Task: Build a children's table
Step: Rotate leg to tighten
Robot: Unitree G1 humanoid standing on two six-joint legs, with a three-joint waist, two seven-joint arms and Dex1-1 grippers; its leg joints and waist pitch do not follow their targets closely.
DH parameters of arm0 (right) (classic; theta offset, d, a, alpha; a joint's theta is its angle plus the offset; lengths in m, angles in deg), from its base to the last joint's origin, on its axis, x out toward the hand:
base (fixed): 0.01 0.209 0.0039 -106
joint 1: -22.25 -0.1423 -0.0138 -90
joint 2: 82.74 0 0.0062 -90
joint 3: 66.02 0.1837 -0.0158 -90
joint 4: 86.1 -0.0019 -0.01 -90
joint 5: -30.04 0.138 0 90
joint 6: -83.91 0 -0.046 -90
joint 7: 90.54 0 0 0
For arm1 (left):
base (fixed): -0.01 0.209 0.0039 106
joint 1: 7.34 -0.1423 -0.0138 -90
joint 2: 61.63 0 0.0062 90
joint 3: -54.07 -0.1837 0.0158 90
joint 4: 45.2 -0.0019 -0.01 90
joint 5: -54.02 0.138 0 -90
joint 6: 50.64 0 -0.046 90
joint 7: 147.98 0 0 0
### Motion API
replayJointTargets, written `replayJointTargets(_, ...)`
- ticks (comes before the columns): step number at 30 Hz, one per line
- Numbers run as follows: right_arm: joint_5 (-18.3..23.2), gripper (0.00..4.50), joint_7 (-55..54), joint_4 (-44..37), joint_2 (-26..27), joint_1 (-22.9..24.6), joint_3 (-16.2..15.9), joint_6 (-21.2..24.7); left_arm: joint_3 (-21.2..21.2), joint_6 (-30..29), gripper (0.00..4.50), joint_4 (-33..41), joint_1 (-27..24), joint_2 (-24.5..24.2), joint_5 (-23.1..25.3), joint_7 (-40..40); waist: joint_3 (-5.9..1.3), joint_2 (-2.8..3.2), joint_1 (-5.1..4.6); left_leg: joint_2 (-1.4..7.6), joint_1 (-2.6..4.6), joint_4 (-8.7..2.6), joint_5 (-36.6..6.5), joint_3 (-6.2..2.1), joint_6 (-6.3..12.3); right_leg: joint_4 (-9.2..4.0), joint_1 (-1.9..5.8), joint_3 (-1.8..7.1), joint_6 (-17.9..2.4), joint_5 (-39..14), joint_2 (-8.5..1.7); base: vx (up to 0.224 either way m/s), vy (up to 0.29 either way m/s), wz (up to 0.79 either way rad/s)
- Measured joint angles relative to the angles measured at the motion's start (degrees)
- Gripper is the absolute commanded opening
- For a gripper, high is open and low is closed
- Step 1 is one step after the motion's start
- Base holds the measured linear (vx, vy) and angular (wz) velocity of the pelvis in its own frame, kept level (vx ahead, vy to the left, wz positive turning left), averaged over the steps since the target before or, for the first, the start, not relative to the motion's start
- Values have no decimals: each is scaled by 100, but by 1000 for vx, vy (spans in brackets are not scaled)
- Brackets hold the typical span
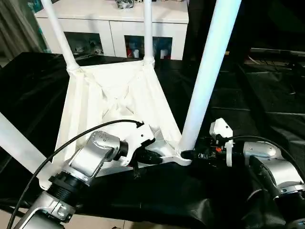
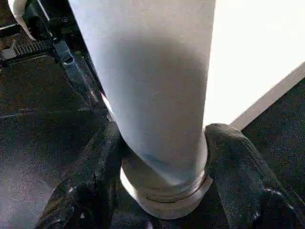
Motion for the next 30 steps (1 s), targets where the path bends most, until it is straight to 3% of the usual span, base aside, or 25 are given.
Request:
replayJointTargets(11, -20, 232, -365, 96, 240, 53, 164, -73, 75, 97, 0, -154, 3, 179, 6, 254, 0, 0, -14, 0, 6, 17, 0, -1, 0, 24, 1, 5, 0, 0, -2, 0, 0, 0)
replayJointTargets(17, -173, 211, -2020, 651, 1152, 53, 710, -590, 336, 251, 0, -1051, 374, 1009, 194, 1441, -3, -5, -102, 1, 13, 39, 1, -7, 0, 37, 8, 3, 33, -19, -2, 0, 0, 0)
replayJointTargets(19, -230, 208, -2371, 700, 1296, 57, 722, -680, 338, 321, 0, -1297, 503, 1178, 237, 1655, -6, -4, -92, -2, 23, 39, 1, -18, 0, 32, 10, -1, 37, -21, -1, 0, 0, 0)
replayJointTargets(23, -903, 201, -4160, 920, 1978, -191, 690, -737, 357, 569, 0, -2322, 1067, 1657, 442, 2463, -29, 13, -103, -27, 37, 38, 1, -69, 0, 9, 22, -13, 42, -24, 2, 0, 0, 0)
replayJointTargets(28, -1154, 201, -5155, 1144, 2419, -489, 665, -521, 364, 750, 0, -2815, 1306, 1815, 533, 2852, -37, 37, -219, -28, 25, 23, 0, -148, 0, -124, 72, -122, 43, -25, -4, 0, 0, 0)
replayJointTargets(29, -1167, 233, -5212, 1198, 2449, -524, 676, -522, 368, 803, 0, -2886, 1321, 1842, 550, 2902, -32, 53, -236, -23, 30, 9, 0, -160, 0, -184, 100, -153, 43, -25, -5, 0, 0, 0)
replayJointTargets(30, -1165, 233, -5216, 1223, 2462, -535, 684, -544, 369, 846, 0, -2917, 1326, 1853, 578, 2915, -26, 65, -250, -23, 33, 4, -1, -172, 0, -220, 121, -169, 43, -25, -5, 0, 0, 0)
